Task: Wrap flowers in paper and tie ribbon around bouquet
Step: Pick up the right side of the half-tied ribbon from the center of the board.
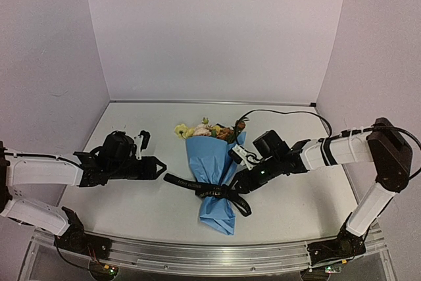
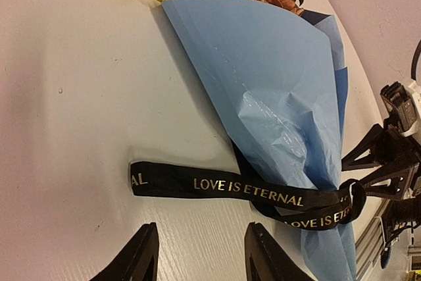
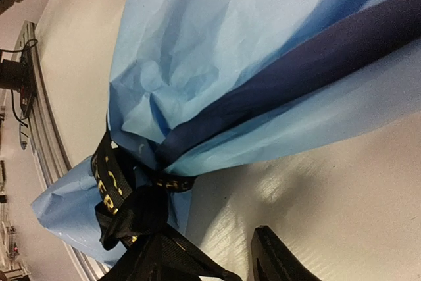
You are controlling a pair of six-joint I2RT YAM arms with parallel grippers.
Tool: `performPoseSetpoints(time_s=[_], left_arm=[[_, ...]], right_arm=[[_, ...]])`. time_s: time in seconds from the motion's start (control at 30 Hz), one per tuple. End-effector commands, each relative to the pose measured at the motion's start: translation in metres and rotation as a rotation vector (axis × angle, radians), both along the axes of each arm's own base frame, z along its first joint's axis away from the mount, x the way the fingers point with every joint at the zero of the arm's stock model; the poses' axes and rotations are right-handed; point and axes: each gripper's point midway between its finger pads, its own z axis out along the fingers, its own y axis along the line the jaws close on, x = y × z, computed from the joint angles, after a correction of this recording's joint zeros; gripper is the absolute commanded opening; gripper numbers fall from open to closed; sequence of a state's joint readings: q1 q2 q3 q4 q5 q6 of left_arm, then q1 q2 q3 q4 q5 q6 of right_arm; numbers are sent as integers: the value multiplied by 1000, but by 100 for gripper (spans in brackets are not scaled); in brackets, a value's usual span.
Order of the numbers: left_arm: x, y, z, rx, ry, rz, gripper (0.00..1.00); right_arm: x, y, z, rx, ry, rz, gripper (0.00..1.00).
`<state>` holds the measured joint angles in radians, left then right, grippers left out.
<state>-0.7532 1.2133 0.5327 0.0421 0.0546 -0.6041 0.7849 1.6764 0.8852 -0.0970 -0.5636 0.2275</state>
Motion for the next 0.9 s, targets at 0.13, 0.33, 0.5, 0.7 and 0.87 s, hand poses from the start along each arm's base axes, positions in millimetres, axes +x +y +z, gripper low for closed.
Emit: performPoseSetpoints(time_s=[0.13, 0.33, 0.5, 0.7, 0.87], left_arm=[[1, -6, 9, -44, 5, -8, 46], [-2, -11, 9, -75, 21, -20, 45], [-3, -11, 7, -86, 27, -22, 45], [-4, -12, 7, -87, 30, -26, 45], [-4, -13, 6, -86, 31, -31, 45]], right_arm=[[-2, 10, 8, 75, 56, -16, 26], [-5, 4, 8, 67, 49, -25, 14], [-8, 4, 12, 77, 35, -4, 11], [-12, 6, 11, 87, 64, 14, 36], [-13, 6, 7, 79, 75, 14, 42]])
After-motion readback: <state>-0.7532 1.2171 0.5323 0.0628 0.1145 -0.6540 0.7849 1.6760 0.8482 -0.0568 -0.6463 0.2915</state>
